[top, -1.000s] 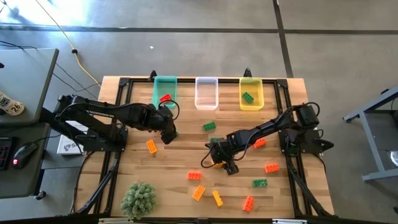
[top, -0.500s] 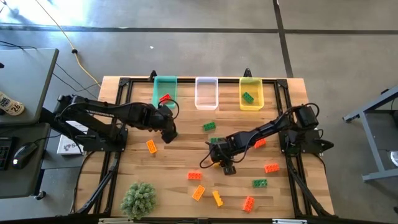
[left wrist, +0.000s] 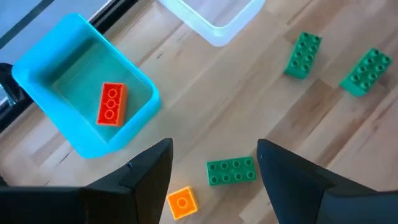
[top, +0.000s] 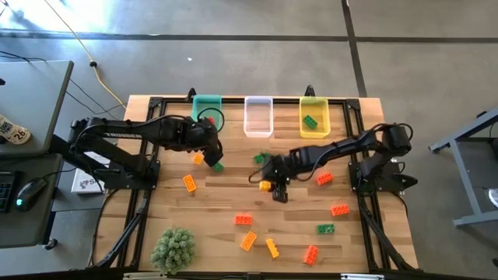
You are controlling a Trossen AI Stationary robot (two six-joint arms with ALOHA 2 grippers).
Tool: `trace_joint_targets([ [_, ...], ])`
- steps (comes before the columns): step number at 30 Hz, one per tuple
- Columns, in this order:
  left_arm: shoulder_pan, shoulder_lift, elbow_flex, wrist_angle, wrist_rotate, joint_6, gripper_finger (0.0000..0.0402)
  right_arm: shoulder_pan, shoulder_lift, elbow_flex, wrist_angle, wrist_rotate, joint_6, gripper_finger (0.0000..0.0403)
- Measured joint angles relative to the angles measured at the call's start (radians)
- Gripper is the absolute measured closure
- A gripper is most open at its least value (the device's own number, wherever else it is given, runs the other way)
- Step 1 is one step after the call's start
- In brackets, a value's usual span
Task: Sort & place blocks by color
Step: Put the yellow game piece into the white bin
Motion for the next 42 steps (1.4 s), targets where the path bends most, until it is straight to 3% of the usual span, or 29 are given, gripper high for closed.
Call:
trace_joint_targets([
  [9,0.044,0.0,0.0,0.004,-0.002,0.04,0.0179,-0.147,-0.06,0.002,0.128,0.098,0.088,0.0291],
  [22,0.058,0.0,0.0,0.005,0.018,0.046,0.0179,-0.393,-0.058,0.002,0.449,0.372,0.128,0.0291],
  [27,0.057,0.0,0.0,0.006,0.037,0.046,0.0179,-0.491,-0.026,0.002,0.508,0.364,0.091,0.0291],
  [31,0.056,0.0,0.0,0.007,0.057,0.045,0.0179,-0.542,0.004,0.002,0.506,0.276,0.089,0.0291],
  [36,0.056,0.0,0.0,0.009,0.077,-0.006,0.0179,-0.563,0.062,0.002,0.496,0.2,0.076,0.0291],
  [42,0.056,0.001,0.0,0.009,0.191,0.0,0.0179,-0.563,0.111,0.002,0.495,0.148,0.068,0.0291],
])
